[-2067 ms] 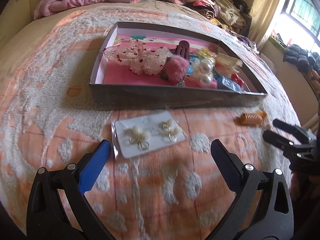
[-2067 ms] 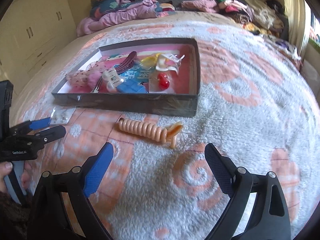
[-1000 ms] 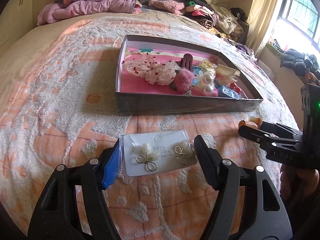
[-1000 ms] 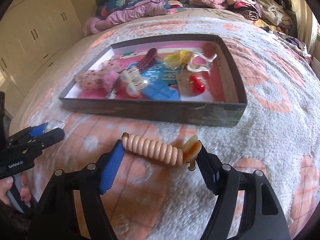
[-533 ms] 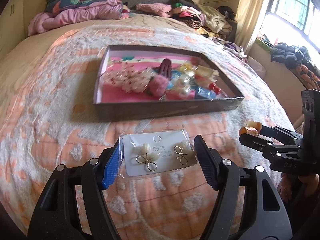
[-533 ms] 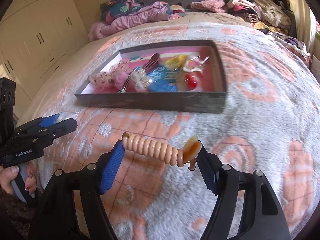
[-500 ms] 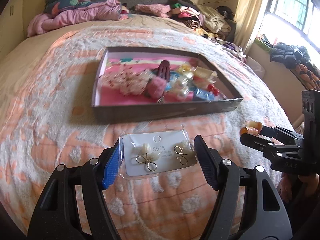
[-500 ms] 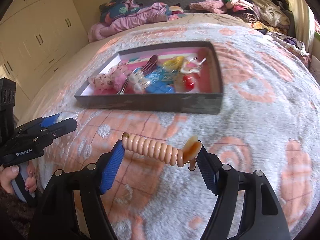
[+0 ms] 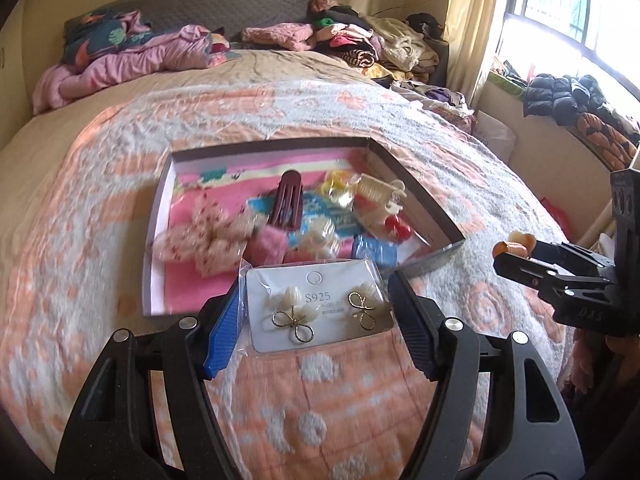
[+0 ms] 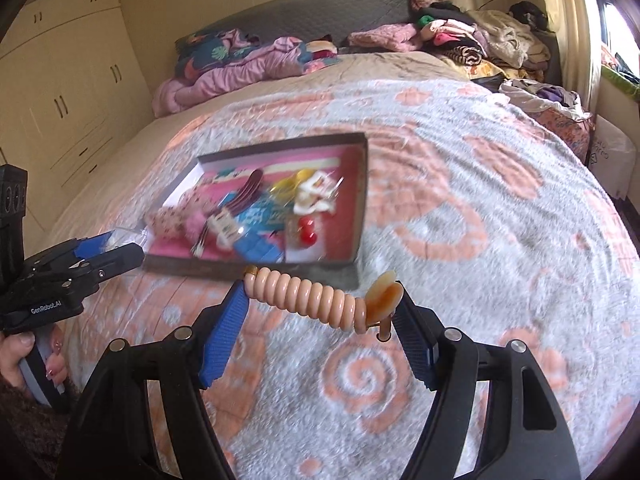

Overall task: Organize jewelry
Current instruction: 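Carry the earring card and beaded coil tie over the tray with both tools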

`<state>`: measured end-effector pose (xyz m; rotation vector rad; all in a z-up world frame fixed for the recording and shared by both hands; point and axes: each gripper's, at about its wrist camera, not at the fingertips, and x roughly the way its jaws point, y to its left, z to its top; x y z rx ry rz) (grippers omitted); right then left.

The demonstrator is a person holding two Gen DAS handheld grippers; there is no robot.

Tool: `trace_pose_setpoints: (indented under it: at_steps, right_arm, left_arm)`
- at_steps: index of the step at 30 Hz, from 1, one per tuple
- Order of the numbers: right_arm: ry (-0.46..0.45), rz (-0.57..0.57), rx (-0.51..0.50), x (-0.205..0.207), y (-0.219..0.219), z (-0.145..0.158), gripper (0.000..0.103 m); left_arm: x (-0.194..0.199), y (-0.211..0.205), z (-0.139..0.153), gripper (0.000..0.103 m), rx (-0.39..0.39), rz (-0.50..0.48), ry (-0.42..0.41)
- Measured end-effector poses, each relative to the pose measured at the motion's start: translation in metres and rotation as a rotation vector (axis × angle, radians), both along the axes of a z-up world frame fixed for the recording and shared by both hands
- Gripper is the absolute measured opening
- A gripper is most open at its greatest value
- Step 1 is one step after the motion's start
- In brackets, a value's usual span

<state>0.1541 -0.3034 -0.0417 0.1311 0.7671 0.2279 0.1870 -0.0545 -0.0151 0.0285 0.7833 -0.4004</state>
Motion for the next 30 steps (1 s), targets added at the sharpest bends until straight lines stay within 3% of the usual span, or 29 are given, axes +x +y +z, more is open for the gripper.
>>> trace_pose_setpoints:
  at_steps: [16, 30]
  right_arm:
    - [-0.016, 0.002, -0.04, 0.045, 0.004, 0.006, 0.069]
    - [0.006, 0.041, -0.082, 0.08, 0.026, -0.009, 0.069]
  left_arm:
    - [0.046, -0.011, -0.002, 0.06, 0.025, -0.002, 0.005]
    - [0.074, 0.012, -0.016, 0.06, 0.034, 0.07, 0.024]
